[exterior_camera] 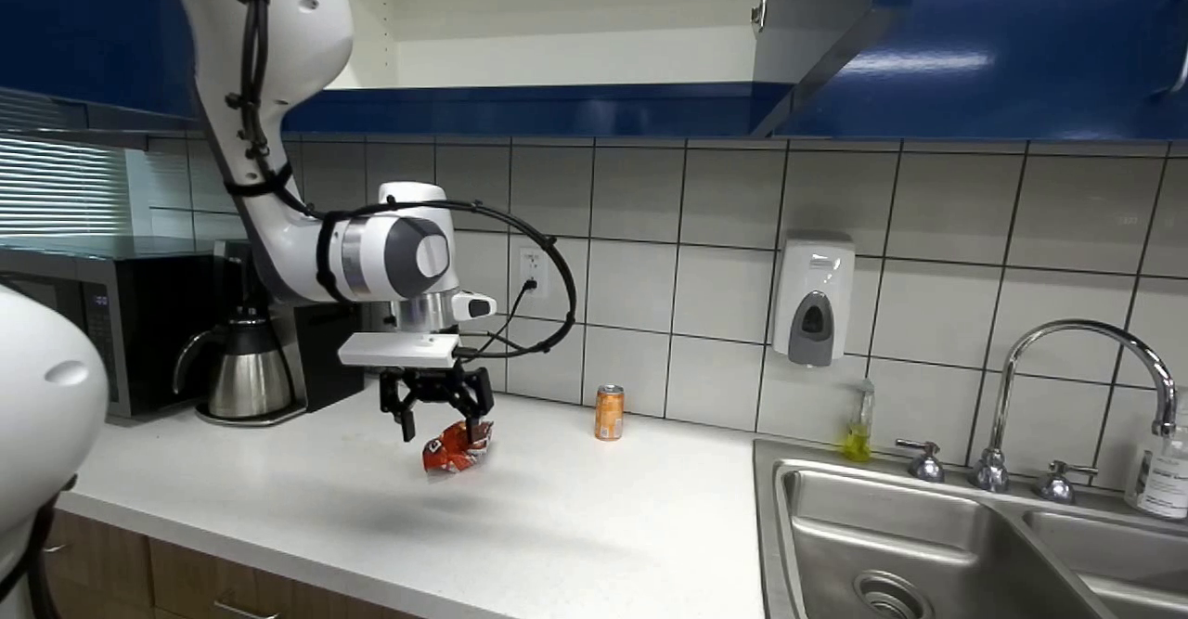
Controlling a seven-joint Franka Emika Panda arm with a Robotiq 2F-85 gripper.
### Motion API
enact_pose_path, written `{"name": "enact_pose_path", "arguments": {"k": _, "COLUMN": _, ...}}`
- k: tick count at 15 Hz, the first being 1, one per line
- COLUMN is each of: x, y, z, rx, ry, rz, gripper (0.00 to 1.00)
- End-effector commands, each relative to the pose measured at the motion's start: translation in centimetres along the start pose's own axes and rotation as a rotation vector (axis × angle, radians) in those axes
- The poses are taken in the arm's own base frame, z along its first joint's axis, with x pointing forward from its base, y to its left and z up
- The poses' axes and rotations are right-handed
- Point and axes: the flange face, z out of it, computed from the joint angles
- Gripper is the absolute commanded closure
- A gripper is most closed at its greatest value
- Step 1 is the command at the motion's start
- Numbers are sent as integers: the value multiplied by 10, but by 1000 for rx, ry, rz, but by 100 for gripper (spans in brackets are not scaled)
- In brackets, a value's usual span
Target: Put the orange sachet in the top cabinet
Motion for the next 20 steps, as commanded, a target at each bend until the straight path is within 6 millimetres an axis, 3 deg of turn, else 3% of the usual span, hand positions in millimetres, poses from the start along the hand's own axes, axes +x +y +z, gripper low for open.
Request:
{"name": "enact_pose_path", "arguments": {"k": 1, "x": 31, "y": 7, "z": 17, "rx": -36, "ry": 47, "rz": -35, "gripper": 0}}
{"name": "enact_pose_path", "arguments": {"k": 10, "x": 91, "y": -13, "z": 43, "rx": -27, "ry": 109, "rz": -107, "gripper": 0}}
{"name": "enact_pose_path", "arguments": {"k": 20, "x": 123, "y": -28, "z": 68, "rx": -15, "ry": 116, "rz": -124, "gripper": 0}}
